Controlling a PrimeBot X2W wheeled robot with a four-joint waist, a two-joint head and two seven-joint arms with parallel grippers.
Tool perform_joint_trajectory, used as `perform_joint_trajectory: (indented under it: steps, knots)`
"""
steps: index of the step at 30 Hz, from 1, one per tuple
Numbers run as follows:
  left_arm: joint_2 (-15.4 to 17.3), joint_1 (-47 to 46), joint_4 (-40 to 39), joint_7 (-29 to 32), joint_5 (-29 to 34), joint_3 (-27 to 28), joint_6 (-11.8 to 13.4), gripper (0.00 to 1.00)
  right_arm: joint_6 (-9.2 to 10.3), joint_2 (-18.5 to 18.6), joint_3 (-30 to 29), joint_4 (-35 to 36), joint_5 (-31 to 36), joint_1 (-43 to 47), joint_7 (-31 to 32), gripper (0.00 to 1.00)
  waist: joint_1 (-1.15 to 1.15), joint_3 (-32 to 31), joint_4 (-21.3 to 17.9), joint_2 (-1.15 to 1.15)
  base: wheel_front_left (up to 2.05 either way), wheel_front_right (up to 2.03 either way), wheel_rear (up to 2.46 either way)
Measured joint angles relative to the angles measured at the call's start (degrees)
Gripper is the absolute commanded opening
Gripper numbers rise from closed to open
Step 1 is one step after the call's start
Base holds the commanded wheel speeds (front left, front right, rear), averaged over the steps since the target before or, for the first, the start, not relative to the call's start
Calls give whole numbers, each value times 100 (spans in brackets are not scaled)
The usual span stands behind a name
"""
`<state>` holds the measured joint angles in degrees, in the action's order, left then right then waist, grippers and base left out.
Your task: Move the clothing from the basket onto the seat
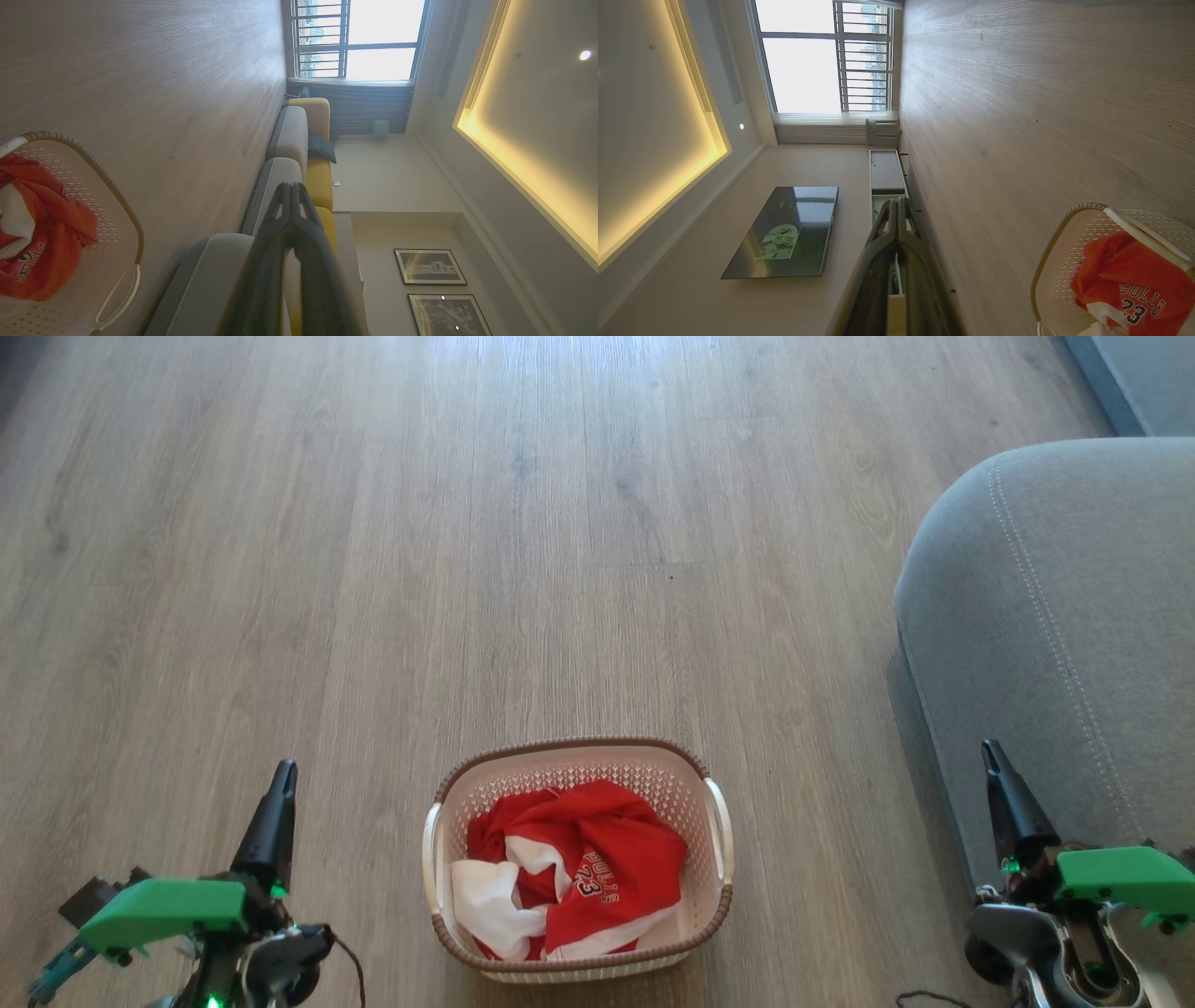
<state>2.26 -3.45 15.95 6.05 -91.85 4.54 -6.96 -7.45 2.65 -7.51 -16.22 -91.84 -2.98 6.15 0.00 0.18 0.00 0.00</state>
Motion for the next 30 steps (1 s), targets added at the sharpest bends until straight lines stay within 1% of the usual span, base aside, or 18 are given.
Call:
perform_joint_trajectory:
  steps: [30]
  knots:
    - [0, 0, 0, 0, 0, 0, 0, 0, 0, 0, 0, 0, 0, 0, 0, 0, 0, 0, 0, 0, 0, 0, 0]
